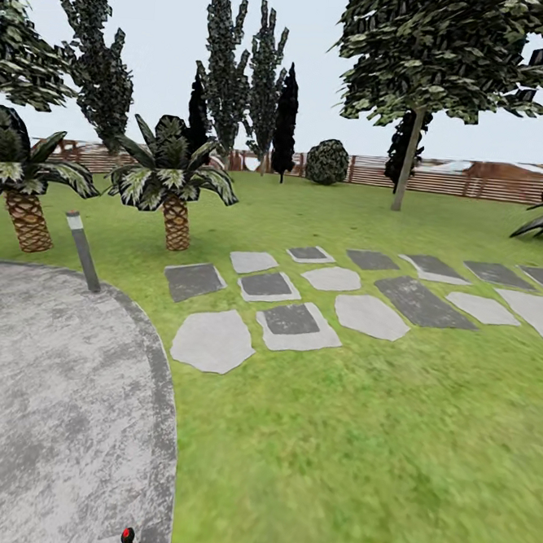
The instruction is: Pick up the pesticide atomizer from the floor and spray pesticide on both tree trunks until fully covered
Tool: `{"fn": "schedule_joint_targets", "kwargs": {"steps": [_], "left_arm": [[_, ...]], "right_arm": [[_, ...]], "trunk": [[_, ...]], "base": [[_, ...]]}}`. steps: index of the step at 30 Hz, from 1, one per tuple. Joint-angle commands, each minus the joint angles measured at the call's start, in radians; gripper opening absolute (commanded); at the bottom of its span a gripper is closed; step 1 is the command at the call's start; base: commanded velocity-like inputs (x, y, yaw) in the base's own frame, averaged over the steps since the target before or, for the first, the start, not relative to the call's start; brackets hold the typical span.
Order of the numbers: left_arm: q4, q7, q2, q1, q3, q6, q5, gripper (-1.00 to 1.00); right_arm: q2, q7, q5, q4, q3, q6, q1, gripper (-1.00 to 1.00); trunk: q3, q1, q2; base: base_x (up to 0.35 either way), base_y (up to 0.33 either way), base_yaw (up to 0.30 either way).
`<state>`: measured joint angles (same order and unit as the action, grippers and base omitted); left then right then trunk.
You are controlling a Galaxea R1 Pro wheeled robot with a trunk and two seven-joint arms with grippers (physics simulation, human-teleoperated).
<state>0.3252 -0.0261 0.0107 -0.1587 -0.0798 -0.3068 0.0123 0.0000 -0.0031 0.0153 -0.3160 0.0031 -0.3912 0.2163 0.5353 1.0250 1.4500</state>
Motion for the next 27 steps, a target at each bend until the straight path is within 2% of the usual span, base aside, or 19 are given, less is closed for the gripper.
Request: {"fn": "schedule_joint_targets", "kwargs": {"steps": [1,16,27], "left_arm": [[0.0,0.0,0.0,0.0,0.0,0.0,0.0,1.0],[0.0,0.0,0.0,0.0,0.0,0.0,0.0,1.0],[0.0,0.0,-0.001,0.0,0.001,0.0,0.001,1.0]], "right_arm": [[0.0,0.0,0.0,0.0,0.0,0.0,0.0,1.0],[0.0,0.0,0.0,0.0,0.0,0.0,0.0,1.0],[0.0,0.0,0.0,0.0,0.0,0.0,0.0,1.0]], "trunk": [[0.0,0.0,0.0],[0.0,0.0,0.0],[0.0,0.0,0.0]], "base": [[0.103,-0.276,0.279],[0.154,-0.272,0.279],[0.042,-0.039,0.279]]}}
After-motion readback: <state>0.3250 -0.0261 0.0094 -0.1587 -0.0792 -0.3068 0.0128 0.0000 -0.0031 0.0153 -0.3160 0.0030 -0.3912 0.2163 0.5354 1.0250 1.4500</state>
